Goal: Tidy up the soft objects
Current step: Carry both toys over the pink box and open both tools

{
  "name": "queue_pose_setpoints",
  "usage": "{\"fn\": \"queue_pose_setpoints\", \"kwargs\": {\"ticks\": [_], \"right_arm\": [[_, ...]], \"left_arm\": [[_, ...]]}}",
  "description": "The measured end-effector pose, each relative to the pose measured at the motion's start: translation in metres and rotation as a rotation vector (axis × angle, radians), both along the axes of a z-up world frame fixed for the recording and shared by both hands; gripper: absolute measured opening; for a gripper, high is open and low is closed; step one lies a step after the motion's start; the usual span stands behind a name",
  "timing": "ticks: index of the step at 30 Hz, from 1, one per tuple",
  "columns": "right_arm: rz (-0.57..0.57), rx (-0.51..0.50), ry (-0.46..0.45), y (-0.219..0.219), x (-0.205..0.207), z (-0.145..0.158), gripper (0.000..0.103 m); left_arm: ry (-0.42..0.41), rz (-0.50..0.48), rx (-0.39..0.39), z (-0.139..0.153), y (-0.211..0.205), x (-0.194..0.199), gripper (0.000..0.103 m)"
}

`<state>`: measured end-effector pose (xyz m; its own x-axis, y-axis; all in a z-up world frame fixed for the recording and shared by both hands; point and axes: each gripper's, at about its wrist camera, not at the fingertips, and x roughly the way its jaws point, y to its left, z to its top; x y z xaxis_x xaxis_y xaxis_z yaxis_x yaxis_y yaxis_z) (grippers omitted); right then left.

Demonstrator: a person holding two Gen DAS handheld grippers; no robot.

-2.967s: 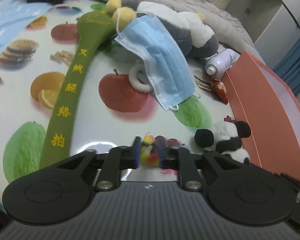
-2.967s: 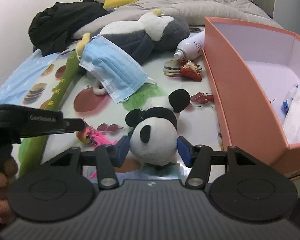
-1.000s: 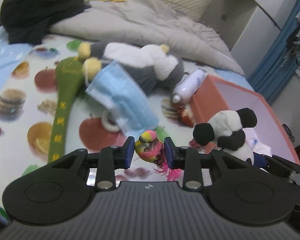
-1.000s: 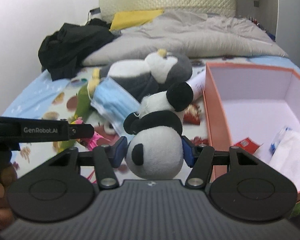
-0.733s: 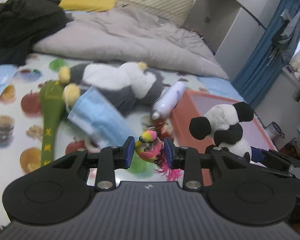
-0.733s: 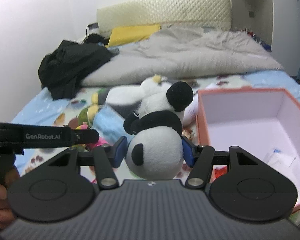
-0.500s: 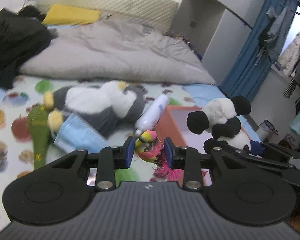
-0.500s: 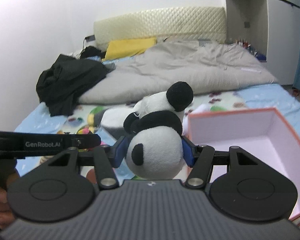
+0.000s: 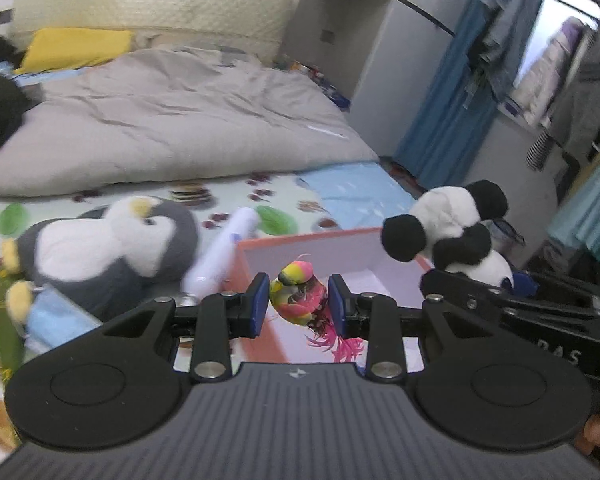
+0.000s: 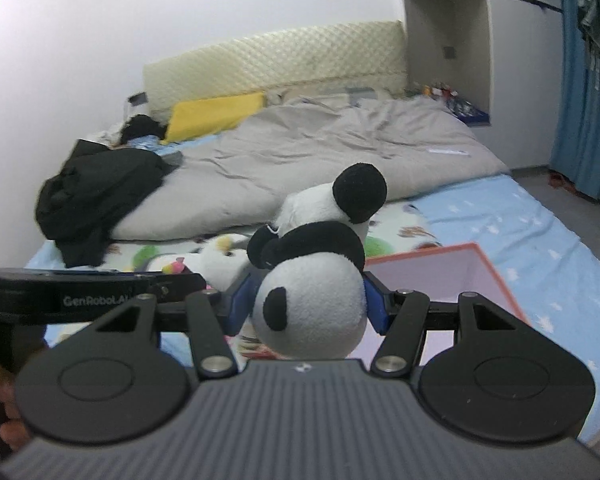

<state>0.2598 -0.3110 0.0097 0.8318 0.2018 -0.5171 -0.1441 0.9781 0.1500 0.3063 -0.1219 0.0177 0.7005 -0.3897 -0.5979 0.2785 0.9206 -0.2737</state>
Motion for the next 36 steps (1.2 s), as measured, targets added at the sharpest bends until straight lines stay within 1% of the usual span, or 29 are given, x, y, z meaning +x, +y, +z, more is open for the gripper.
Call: {"fn": "queue_pose_setpoints", "kwargs": {"ticks": [2, 5, 9, 11, 15, 19, 22, 24, 25, 26, 29, 33, 36], "right_arm": [[-0.027, -0.021, 0.040, -0.012, 0.007, -0.007, 0.061], [-0.065, 0.002, 0.098, -0.035, 0.013, -0.021, 0.061], [-0.115, 0.009, 0.162, -0.060, 0.017, -0.045, 0.061], [-0.133, 0.030, 0.200, -0.069, 0.017, -0.060, 0.061], [-0.166, 0.043, 0.263, -0.083, 0.017, -0.090, 0.061], [-0.177, 0.057, 0.302, -0.090, 0.018, -0.110, 0.062], [-0.182, 0.068, 0.315, -0.094, 0.018, -0.118, 0.063], [-0.185, 0.067, 0.323, -0.096, 0.018, -0.121, 0.064], [-0.179, 0.068, 0.320, -0.098, 0.018, -0.120, 0.067], [-0.172, 0.072, 0.316, -0.098, 0.017, -0.119, 0.068], [-0.171, 0.076, 0.296, -0.101, 0.014, -0.114, 0.068], [-0.166, 0.079, 0.241, -0.101, 0.006, -0.103, 0.068], [-0.160, 0.088, 0.190, -0.099, -0.003, -0.091, 0.068]], "left_arm": [[0.013, -0.034, 0.018, -0.006, -0.022, 0.007, 0.037], [0.051, -0.068, 0.018, -0.022, -0.047, 0.019, 0.037], [0.132, -0.101, 0.018, -0.052, -0.075, 0.036, 0.037], [0.174, -0.111, 0.017, -0.066, -0.084, 0.041, 0.037], [0.238, -0.128, 0.041, -0.096, -0.093, 0.047, 0.037], [0.270, -0.121, 0.064, -0.112, -0.097, 0.049, 0.037], [0.273, -0.118, 0.079, -0.117, -0.098, 0.049, 0.039], [0.290, -0.119, 0.077, -0.118, -0.098, 0.050, 0.048], [0.289, -0.114, 0.074, -0.117, -0.097, 0.049, 0.050], [0.284, -0.110, 0.078, -0.116, -0.097, 0.049, 0.053], [0.251, -0.112, 0.093, -0.109, -0.097, 0.042, 0.053], [0.189, -0.112, 0.121, -0.094, -0.098, 0.029, 0.053], [0.145, -0.103, 0.112, -0.080, -0.092, 0.019, 0.053]]}}
